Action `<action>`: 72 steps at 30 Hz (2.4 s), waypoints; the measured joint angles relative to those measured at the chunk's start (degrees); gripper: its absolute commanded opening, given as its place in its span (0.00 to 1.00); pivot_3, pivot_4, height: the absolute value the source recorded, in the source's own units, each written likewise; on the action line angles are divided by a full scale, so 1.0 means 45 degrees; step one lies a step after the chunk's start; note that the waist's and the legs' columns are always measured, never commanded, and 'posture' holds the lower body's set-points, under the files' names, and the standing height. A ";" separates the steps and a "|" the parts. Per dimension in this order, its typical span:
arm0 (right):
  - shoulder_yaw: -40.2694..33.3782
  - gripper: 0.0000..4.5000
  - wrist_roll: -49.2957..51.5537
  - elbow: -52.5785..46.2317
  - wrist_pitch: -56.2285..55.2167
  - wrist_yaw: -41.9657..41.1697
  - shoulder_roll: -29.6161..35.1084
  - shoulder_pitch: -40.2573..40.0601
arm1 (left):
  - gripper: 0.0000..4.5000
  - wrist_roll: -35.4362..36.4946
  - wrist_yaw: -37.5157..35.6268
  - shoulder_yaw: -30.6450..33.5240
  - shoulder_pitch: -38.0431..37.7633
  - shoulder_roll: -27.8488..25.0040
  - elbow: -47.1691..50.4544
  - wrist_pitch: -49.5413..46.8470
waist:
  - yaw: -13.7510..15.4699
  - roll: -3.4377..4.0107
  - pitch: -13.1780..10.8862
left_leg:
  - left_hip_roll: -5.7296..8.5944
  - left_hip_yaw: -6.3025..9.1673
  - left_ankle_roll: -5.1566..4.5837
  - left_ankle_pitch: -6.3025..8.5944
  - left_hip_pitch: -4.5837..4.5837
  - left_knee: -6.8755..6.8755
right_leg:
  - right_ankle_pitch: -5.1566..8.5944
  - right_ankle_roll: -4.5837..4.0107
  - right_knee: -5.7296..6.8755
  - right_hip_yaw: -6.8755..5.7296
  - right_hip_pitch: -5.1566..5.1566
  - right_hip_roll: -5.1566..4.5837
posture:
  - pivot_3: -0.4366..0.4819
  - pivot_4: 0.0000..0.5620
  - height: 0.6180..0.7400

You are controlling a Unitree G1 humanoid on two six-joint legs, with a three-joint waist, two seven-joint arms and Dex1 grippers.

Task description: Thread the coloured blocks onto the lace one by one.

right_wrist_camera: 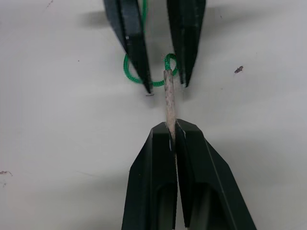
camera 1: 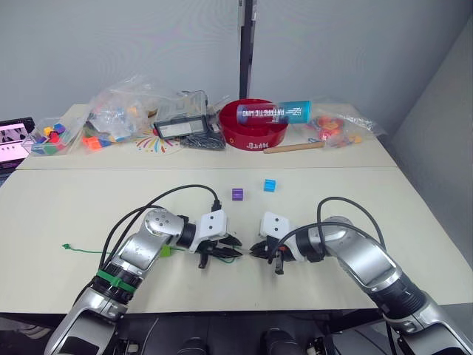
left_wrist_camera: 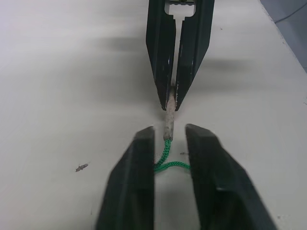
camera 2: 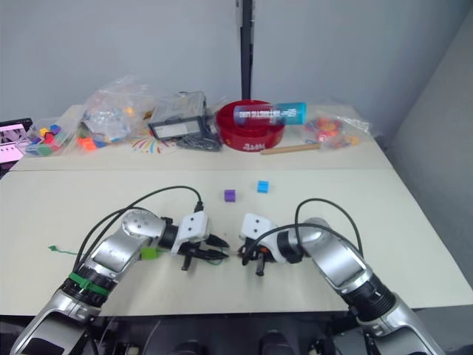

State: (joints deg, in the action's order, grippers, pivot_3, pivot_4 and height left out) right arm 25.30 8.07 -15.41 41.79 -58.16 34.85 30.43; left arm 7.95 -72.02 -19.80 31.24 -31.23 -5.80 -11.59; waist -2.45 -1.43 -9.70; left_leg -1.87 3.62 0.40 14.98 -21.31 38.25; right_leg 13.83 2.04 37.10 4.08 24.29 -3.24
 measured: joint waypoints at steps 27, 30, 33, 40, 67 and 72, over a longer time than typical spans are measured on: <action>-0.3236 1.00 0.1906 -0.0604 0.0789 0.1064 -0.0343 -0.0390 | 0.00 -0.0002 0.0022 0.0196 -0.0147 -0.0191 -0.0417 0.0136 | -0.0005 0.0000 0.0000 | 0.0001 0.0003 0.0000 0.0000 -0.0001 -0.0001 | 0.0000 0.0001 0.0000 0.0000 0.0000 -0.0002 | 0.48 0.27 0.92; -0.3896 1.00 0.1817 -0.0031 0.0732 0.2414 -0.1106 -0.0399 | 0.00 0.0018 0.0037 0.0234 -0.0303 -0.0306 -0.0320 0.0110 | -0.0017 0.0000 0.0000 | 0.0002 0.0001 0.0000 0.0000 0.0000 -0.0002 | -0.0001 0.0001 0.0001 0.0002 -0.0001 -0.0004 | 0.48 0.27 0.92; -0.4414 1.00 0.0923 0.0829 0.0151 0.4774 -0.2339 -0.0596 | 0.00 0.0056 0.0094 0.0296 -0.0569 -0.0475 -0.0159 0.0054 | -0.0018 -0.0001 0.0001 | 0.0000 -0.0001 0.0000 0.0000 0.0000 -0.0006 | -0.0001 0.0000 0.0003 0.0002 0.0006 -0.0002 | 0.48 0.27 0.92; -0.4897 1.00 -0.1007 0.2434 -0.1705 1.0406 -0.6256 -0.1132 | 0.00 0.0098 0.0236 0.0512 -0.0637 -0.0596 0.0135 -0.0094 | -0.0025 0.0003 0.0002 | 0.0001 -0.0002 0.0005 -0.0003 -0.0007 -0.0010 | -0.0002 -0.0001 0.0012 0.0003 0.0018 -0.0007 | 0.48 0.27 0.92; -0.6162 0.66 -0.1937 1.4311 -0.8486 1.4645 -0.8111 0.4092 | 0.00 0.0121 0.0297 0.0660 -0.0646 -0.0884 0.0312 -0.0311 | -0.0364 0.0009 0.0003 | 0.0002 0.0004 0.0005 -0.0002 0.0019 -0.0055 | -0.0011 -0.0011 0.0025 0.0006 0.0017 -0.0011 | 0.48 0.27 0.92; -0.6213 0.28 -0.1882 1.4829 -0.8961 1.4549 -0.8152 0.4272 | 0.00 0.0158 0.0322 0.0661 -0.0645 -0.0970 0.0313 -0.0336 | -0.0346 0.0009 0.0003 | 0.0007 0.0009 0.0005 -0.0003 0.0017 -0.0055 | -0.0012 -0.0007 0.0024 0.0005 0.0016 -0.0015 | 0.48 0.27 0.92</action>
State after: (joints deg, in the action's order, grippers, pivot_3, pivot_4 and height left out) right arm -2.66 -0.40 51.32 1.46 7.31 -1.84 49.65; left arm 8.66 -70.57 -16.82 28.34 -35.60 -4.39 -13.11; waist -4.00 -1.39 -9.68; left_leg -1.84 3.66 0.42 14.96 -21.24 38.00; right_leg 13.77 2.01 37.21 4.10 24.36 -3.30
